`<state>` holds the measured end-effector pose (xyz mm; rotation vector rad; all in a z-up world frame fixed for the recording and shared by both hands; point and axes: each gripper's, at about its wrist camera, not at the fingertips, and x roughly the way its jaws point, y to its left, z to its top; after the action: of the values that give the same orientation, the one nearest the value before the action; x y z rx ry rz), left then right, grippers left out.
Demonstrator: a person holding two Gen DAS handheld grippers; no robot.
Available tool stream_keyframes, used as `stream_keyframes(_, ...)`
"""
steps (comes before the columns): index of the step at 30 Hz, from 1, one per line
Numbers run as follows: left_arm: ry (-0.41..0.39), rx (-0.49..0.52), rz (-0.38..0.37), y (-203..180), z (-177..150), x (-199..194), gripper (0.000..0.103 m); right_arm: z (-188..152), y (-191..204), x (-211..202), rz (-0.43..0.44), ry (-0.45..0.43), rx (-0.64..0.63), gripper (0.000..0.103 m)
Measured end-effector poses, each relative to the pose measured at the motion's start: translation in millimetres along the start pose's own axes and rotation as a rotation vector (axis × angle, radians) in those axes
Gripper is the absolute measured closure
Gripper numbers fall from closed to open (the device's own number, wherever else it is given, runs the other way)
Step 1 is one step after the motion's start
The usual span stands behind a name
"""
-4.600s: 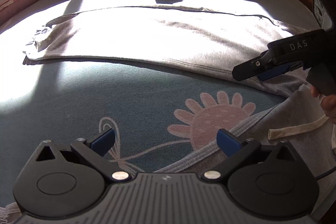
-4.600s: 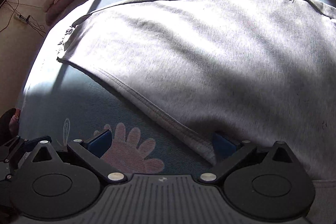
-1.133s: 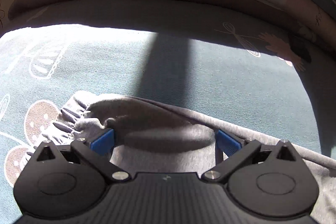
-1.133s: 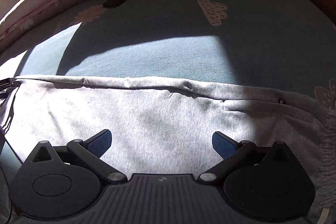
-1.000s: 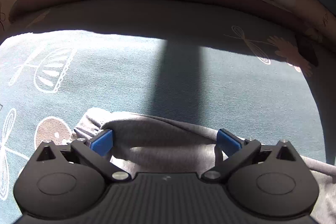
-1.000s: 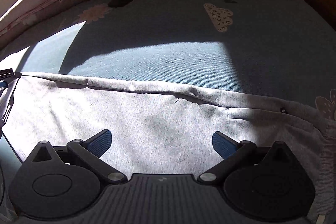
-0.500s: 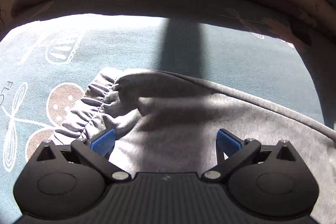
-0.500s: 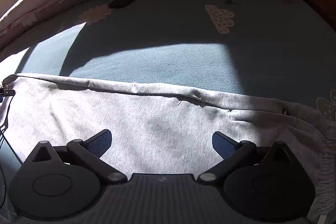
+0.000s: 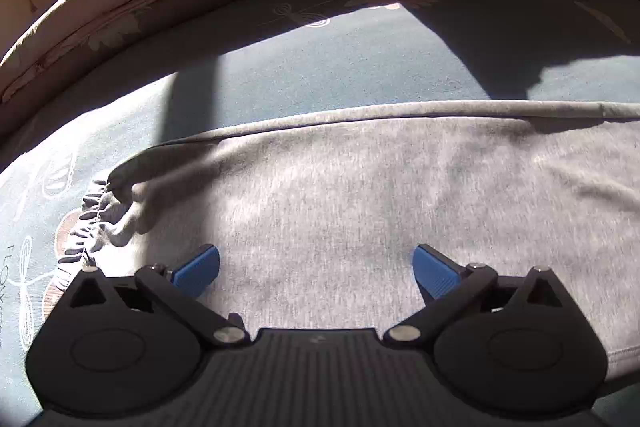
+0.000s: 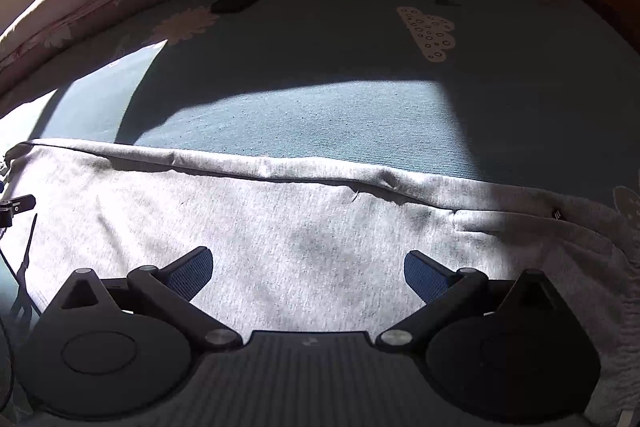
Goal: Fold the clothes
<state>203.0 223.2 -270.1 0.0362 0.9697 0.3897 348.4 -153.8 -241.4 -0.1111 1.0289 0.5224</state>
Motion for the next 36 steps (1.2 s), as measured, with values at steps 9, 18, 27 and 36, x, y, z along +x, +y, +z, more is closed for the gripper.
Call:
stream_keyframes(9,-0.079,0.194,-0.065,-51.4,-12.2,-40.1,0.001,19.8,68.1,31.9,0.053,0.028,-0.156,0.000)
stream_keyframes(18,-0.014,0.180,-0.079,-47.3,-39.5,-44.2,0.001,22.9,100.8,79.5,-0.113,0.032,-0.236,0.000)
stream_keyframes(27,-0.090,0.200,-0.197,-73.6,-16.6,-53.6,0.001,26.5,81.9,43.9,-0.042,0.074,-0.159,0.000)
stream_keyframes(36,-0.026,0.226,-0.149,-92.4,-34.1,-55.2,0.001,-1.3,48.0,13.4,-0.026,0.119,0.008,0.000)
